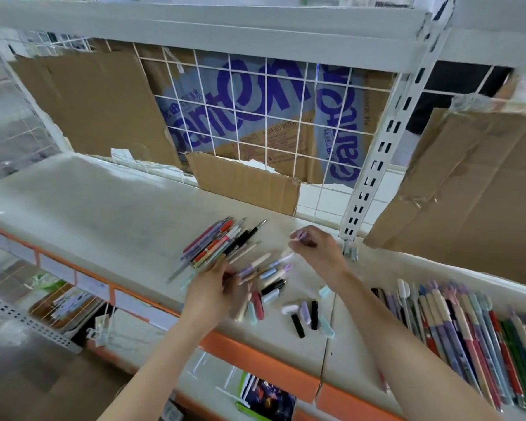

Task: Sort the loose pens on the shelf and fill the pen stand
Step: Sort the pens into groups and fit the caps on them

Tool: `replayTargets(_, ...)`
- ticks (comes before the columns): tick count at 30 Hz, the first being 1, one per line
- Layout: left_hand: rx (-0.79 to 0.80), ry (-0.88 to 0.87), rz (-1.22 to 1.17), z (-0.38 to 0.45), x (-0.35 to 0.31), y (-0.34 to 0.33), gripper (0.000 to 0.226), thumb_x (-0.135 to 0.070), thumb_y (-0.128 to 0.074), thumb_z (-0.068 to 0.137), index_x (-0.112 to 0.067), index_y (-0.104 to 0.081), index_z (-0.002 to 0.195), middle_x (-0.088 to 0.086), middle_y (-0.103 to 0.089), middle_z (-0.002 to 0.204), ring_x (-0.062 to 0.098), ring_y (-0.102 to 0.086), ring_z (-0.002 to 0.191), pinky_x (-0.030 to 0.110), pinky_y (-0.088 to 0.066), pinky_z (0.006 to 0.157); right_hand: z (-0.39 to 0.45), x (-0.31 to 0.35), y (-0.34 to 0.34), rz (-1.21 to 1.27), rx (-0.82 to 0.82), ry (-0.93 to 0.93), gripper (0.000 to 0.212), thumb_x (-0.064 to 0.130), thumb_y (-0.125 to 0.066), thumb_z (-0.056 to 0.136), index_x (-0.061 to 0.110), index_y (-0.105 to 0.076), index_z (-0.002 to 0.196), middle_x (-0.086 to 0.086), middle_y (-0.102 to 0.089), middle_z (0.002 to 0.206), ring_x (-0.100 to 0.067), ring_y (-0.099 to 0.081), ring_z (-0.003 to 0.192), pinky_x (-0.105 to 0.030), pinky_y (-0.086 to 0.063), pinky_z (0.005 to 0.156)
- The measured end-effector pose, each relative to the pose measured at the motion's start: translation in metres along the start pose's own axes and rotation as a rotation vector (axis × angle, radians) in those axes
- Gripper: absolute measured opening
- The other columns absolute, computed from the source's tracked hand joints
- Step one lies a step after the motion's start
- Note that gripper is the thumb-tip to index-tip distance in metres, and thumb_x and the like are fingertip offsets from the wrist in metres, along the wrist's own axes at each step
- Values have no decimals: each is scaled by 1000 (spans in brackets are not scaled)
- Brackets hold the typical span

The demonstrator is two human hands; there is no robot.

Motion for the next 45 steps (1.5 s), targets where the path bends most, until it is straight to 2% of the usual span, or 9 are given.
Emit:
replayTargets(2,9,2,-62,-3,-6,1,6,-15,-57,90,-16,-60,84,0,-65,81,18,-58,73,31,-46,67,-12,0,2,352,38,-62,18,10,-63,89,12,-59,71,4,-54,65,-13,-43,60,-22,-36,57)
replayTargets(4,15,2,-92,-5,-13,2,7,-15,-57,90,-19,-58,84,-3,-64,79,16,-59,73,29,-45,66,-19,4,4,461,49,-70,19,9,-61,90,8,-57,72,0,-54,63,-12,-41,57,-20,-36,53)
replayTargets(12,10,4,-85,-8,-23,4,5,-18,-57,90,-16,-61,89,-4,-65,79,14,-58,73,20,-40,61,-28,7,22,419,-88,0,18,14,-59,92,10,-61,75,1,-57,63,-13,-40,55,-21,-37,57)
replayTargets(20,69,-20,-187,-12,-41,-3,11,-14,-56,92,-17,-58,81,-10,-61,75,-1,-54,70,9,-37,60,-42,10,-11,454,57,-11,17,8,-60,91,9,-61,74,-7,-58,66,-12,-45,54,-19,-40,55)
replayTargets(26,98,-16,-315,-21,-60,-2,12,-5,-56,91,-4,-61,80,4,-62,60,-2,-55,57,9,-38,56,-46,5,-4,532,26,-8,21,7,-57,92,4,-57,72,-3,-56,60,-12,-44,52,-19,-39,52)
replayTargets(34,204,31,-405,-23,-56,-20,25,-12,-49,96,-20,-58,73,8,-64,59,15,-52,50,21,-42,56,-55,5,6,511,24,-3,18,15,-60,91,3,-59,78,0,-54,62,-15,-44,61,-24,-38,59)
replayTargets(38,283,36,-483,-21,-65,-30,29,-15,-42,99,-4,-64,84,8,-63,69,18,-48,51,21,-39,49,-63,14,-2,418,95,2,22,23,-59,91,2,-65,87,0,-56,70,-9,-49,67,-22,-39,63)
replayTargets(42,147,18,-272,-7,-51,-17,18,-19,-46,97,-16,-60,85,-14,-60,73,12,-58,65,10,-39,56,-60,11,46,361,-71,-4,19,21,-55,94,5,-61,85,-7,-57,67,-7,-39,51,-21,-31,53)
replayTargets(45,44,42,-103,3,-31,-9,7,-19,-52,95,-20,-59,92,-10,-61,83,3,-52,70,7,-35,55,-57,-3,92,74,-197,-21,18,24,-60,92,14,-56,106,1,-60,62,-4,-41,47,-20,-35,54)
Point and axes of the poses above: each hand's wrist, its own z-axis towards the middle knuckle, its own y-axis out of the back of the hand, x = y × z, the point moved 9 cm from there along z, towards the middle knuckle
